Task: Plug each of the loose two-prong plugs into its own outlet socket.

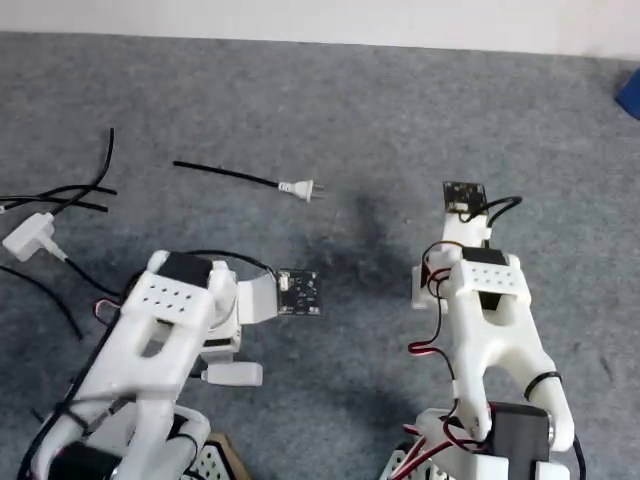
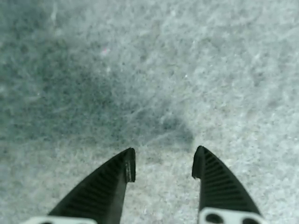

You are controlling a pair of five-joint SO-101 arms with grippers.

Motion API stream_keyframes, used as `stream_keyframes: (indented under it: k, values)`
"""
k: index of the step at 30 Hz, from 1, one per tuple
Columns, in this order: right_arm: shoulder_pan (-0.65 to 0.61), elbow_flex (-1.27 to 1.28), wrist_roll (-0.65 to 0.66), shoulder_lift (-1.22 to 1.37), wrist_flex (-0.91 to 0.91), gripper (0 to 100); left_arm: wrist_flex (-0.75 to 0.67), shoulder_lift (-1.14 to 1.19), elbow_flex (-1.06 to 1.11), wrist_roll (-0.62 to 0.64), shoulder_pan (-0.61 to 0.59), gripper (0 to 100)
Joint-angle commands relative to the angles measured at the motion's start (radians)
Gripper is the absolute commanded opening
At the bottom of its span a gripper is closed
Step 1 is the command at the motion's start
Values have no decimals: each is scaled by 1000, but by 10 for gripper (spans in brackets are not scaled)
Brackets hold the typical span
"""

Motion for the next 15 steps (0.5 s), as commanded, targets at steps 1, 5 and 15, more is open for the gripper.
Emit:
stream_keyframes:
  k: [1,5,15]
  values:
    - [-5,-12,2,-25,4,198,241,-166,-120,-3,21,210]
    - [-5,-12,2,-25,4,198,328,-223,-81,-3,33,210]
    - [-5,-8,2,-25,4,198,87,-222,10,63,30,210]
